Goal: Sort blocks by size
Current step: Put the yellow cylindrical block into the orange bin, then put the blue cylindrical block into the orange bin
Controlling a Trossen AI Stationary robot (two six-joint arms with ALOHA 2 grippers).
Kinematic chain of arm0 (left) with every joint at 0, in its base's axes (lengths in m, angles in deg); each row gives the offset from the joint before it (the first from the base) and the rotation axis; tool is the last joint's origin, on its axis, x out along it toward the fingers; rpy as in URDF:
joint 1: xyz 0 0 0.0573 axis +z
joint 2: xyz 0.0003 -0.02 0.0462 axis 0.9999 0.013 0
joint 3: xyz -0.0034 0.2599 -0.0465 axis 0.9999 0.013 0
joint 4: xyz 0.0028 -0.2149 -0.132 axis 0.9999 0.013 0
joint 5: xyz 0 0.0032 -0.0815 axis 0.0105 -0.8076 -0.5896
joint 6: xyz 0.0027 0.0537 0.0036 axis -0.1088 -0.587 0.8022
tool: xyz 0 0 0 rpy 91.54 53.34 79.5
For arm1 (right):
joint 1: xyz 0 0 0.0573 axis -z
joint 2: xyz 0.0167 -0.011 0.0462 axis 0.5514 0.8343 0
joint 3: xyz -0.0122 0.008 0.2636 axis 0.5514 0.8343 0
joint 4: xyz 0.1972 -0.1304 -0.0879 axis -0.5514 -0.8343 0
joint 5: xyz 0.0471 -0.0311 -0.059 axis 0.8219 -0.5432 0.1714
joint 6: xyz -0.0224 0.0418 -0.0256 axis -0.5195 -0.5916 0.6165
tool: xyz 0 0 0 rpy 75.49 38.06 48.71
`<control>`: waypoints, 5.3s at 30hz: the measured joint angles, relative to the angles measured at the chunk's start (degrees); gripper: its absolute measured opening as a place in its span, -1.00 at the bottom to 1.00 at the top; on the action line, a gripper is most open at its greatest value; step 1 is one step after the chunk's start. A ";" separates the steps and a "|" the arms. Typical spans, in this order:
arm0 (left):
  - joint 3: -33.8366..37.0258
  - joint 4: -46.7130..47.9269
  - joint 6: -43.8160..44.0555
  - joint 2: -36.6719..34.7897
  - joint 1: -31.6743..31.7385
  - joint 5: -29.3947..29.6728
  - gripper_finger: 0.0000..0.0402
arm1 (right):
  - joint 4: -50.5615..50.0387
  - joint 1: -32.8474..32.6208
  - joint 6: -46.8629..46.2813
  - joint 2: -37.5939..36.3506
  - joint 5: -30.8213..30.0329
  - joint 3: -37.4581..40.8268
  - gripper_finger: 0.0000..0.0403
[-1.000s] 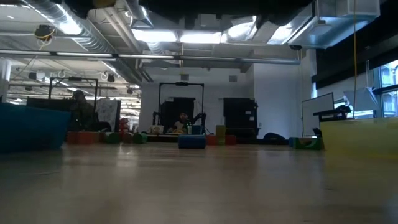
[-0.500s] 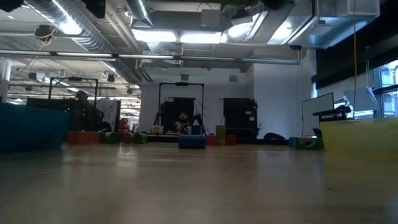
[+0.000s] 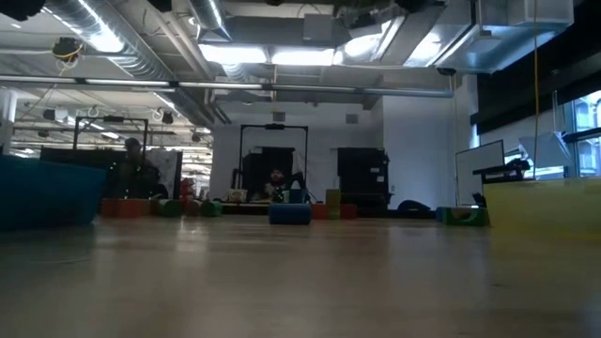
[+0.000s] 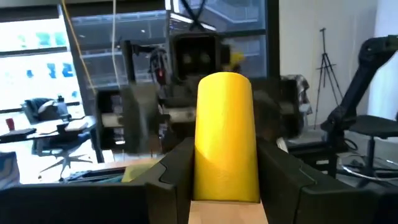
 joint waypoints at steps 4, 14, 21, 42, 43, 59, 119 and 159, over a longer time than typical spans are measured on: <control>0.00 0.17 -0.43 0.20 1.20 0.06 -0.37 | 2.06 -0.02 2.84 0.62 0.03 0.00 0.49; 0.00 0.07 -5.27 0.16 3.62 -0.04 -0.37 | 2.12 2.83 4.83 0.77 4.41 -0.13 0.06; 0.00 1.52 -5.84 0.12 4.74 -0.64 -0.34 | 0.82 3.43 5.69 0.80 3.97 -0.13 -0.31; -0.04 40.54 6.58 -12.64 4.87 0.90 -0.03 | -37.18 -5.48 -1.11 -12.87 -27.36 -0.16 -0.29; -0.04 40.87 6.62 -12.97 4.87 1.23 -0.03 | -41.05 -6.03 -3.34 -14.46 -29.03 -0.15 -0.27; -0.02 44.87 5.97 -13.39 4.96 1.64 -0.05 | -90.39 -9.53 -51.21 -21.82 -17.37 -0.20 -0.24; -0.02 41.62 4.83 -13.39 4.92 1.62 -0.05 | -114.45 -35.27 -102.12 -8.38 13.13 12.31 0.02; -0.04 44.27 5.18 -13.43 4.92 1.55 -0.05 | -84.52 4.04 -25.58 -3.40 -14.88 -3.21 0.22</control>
